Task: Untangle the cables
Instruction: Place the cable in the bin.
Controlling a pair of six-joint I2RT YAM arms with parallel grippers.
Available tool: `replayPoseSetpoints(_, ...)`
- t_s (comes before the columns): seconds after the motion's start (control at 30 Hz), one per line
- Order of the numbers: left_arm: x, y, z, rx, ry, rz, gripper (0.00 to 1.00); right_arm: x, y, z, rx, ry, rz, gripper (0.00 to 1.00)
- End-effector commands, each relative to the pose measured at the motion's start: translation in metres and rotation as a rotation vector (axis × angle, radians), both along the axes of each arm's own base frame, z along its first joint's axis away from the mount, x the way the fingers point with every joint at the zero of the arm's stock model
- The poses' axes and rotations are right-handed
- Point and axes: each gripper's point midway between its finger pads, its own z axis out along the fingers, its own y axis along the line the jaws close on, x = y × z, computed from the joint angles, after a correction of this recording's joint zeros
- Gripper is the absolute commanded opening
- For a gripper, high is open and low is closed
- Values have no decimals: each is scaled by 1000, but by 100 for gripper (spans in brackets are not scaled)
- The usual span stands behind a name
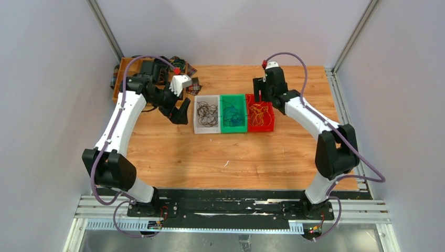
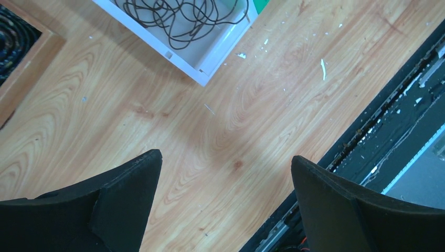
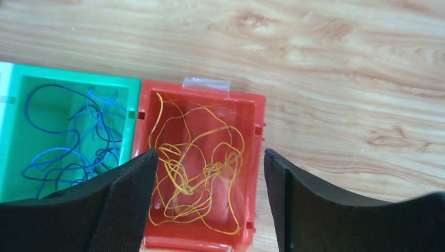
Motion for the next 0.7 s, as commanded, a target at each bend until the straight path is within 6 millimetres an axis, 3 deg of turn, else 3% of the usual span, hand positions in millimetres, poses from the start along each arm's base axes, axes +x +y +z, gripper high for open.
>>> replayPoseSetpoints(0.0, 5, 4, 28, -9, -69, 53, 98, -11, -29, 54, -48, -126, -60, 74)
replayPoseSetpoints(0.17, 15, 12, 31, -4, -115, 115, 98, -44, -80, 78, -94, -207, -243, 76)
replayPoseSetpoints(0.27, 29, 23, 26, -7, -196, 195, 98, -77, -133, 79, -146, -292, -494, 76)
replayPoseSetpoints(0.3, 36, 28, 24, -14, -240, 236, 98, -94, -152, 67, -183, -306, -576, 76)
replayPoseSetpoints(0.33, 44, 34, 21, -29, -288, 283, 98, -104, -167, 73, -195, -352, -650, 76)
replayPoseSetpoints(0.47, 64, 54, 10, -119, -506, 472, 98, -148, -221, 38, -235, -413, -831, 76)
replayPoseSetpoints(0.57, 69, 59, -12, -184, -636, 523, 98, -180, -258, 4, -194, -390, -1003, 77)
replayPoseSetpoints(0.67, 74, 65, -38, -237, -722, 553, 98, -206, -279, -28, -133, -379, -1121, 77)
